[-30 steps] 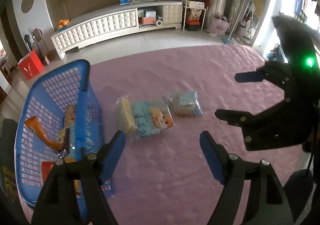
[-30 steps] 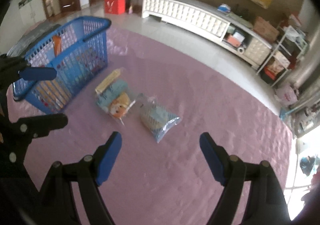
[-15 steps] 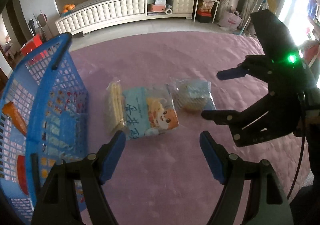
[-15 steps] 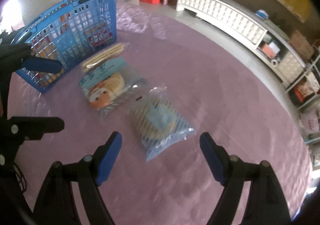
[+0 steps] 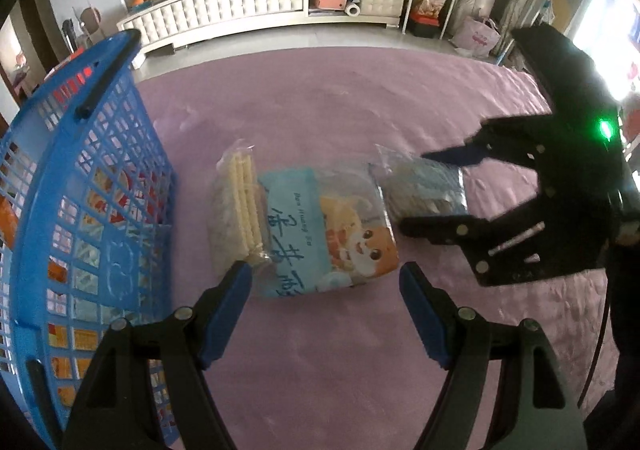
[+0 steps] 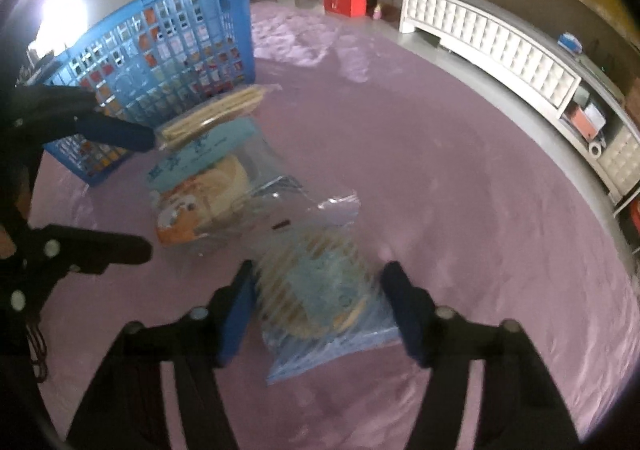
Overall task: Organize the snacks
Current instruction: 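Grasp the clear bag of round biscuits with the right gripper, then grasp the blue cartoon-printed bag with the left gripper while the right gripper holds the biscuit bag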
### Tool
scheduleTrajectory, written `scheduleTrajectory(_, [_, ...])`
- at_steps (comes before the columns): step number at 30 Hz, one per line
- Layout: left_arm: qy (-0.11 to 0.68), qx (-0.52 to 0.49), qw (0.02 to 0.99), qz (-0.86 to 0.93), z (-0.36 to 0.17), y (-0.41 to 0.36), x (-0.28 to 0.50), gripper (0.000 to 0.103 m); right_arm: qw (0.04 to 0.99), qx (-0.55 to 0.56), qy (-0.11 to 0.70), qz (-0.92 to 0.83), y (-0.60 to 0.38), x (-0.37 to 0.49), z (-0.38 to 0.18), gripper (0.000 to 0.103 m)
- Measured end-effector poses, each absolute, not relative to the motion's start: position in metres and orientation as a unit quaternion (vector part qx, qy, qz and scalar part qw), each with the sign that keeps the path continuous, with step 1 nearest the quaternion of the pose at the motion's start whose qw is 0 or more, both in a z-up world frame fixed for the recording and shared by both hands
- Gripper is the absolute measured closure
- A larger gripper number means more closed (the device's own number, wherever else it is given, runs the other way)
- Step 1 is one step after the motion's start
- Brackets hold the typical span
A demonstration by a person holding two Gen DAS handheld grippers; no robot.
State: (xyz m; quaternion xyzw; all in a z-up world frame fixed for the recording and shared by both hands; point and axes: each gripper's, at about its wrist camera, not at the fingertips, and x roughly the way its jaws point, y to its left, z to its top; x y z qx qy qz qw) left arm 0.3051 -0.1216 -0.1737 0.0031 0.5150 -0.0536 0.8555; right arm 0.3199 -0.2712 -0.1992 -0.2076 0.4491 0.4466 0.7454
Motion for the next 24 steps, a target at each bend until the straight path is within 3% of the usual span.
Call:
scheduleTrajectory(8, [0.516, -0.016, 0.852, -0.086, -0.167, -0.116, 0.309, 0.028, 0.769, -0.188, 0.479, 0.379, -0.292, 0.3, -0.194, 0.043])
scheduleTrajectory(24, [0.513, -0.008, 0.852, -0.1, -0.169, -0.132, 0.339, 0.028, 0.842, 0.0, 0.519, 0.146, -0.327, 0.273, -0.153, 0.043])
